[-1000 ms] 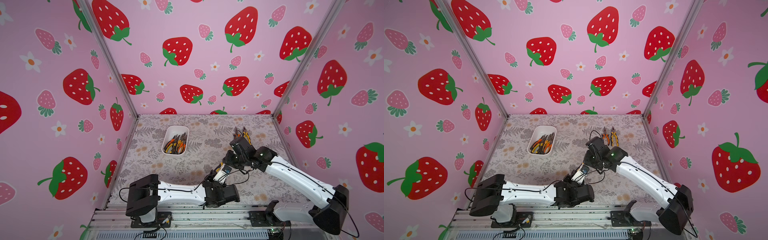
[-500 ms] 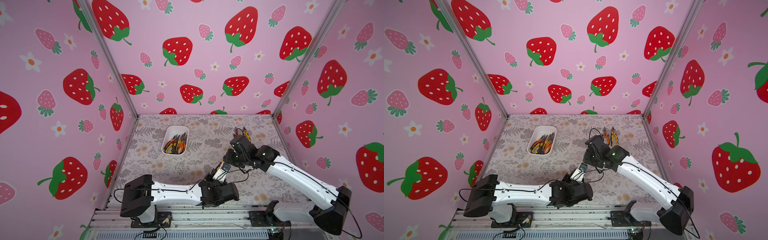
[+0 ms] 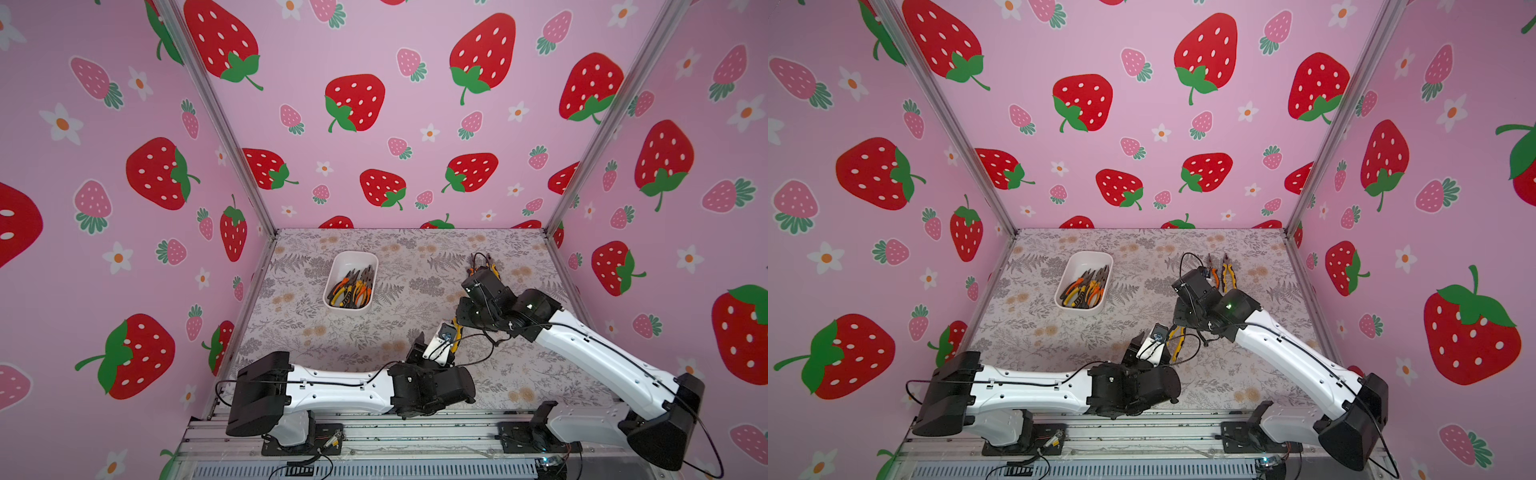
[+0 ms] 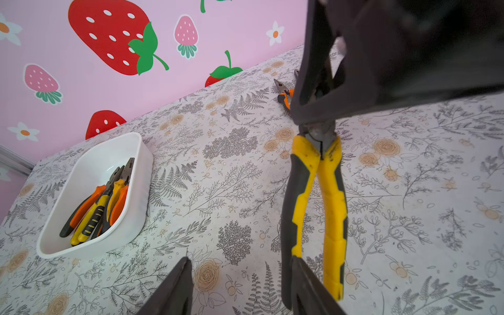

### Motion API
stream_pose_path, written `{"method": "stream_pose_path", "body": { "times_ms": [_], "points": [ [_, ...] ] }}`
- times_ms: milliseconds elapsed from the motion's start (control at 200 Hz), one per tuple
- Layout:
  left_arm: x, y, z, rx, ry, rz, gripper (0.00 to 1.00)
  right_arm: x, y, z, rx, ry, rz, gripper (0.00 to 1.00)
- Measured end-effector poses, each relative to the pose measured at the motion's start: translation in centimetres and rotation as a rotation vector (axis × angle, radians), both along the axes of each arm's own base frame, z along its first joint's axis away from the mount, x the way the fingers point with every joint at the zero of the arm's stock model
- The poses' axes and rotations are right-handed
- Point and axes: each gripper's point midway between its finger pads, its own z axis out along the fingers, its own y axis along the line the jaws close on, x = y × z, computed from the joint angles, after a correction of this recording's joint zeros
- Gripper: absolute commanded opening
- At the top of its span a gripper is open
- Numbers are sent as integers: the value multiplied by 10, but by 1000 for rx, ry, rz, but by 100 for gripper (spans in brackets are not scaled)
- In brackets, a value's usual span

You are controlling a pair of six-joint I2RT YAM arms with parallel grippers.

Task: Take the pliers out of the storage box
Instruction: Place the pliers at the center of the board.

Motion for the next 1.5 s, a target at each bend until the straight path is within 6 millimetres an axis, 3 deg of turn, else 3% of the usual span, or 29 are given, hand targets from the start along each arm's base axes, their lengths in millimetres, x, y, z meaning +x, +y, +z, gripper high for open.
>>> {"method": "stream_pose_path", "body": {
  "times_ms": [140,310,415,525,665,920,1100,1266,1501],
  "points": [
    [-1,25,6,-30,-2,44,59,15,-16,-8,-43,16,-25,0],
    [-2,73,13,-131,14,109,58,45,-40,-30,-87,86,-61,0],
    [-1,98,16,-183,20,144,58,75,-43,-36,-120,118,-52,0],
    [-2,112,20,-213,22,162,58,112,-38,-37,-131,117,-30,0],
    [1,121,17,-235,39,184,59,160,-31,-49,-142,122,-5,0],
    [7,123,9,-252,102,185,59,243,-28,-94,-235,134,61,0],
    [11,125,2,-241,132,181,59,302,-19,-99,-293,63,96,0],
    [23,134,-15,-260,188,206,59,325,-18,-114,-292,51,103,0],
    [35,131,-29,-277,238,200,59,329,-32,-142,-304,102,116,0]
  ]
}}
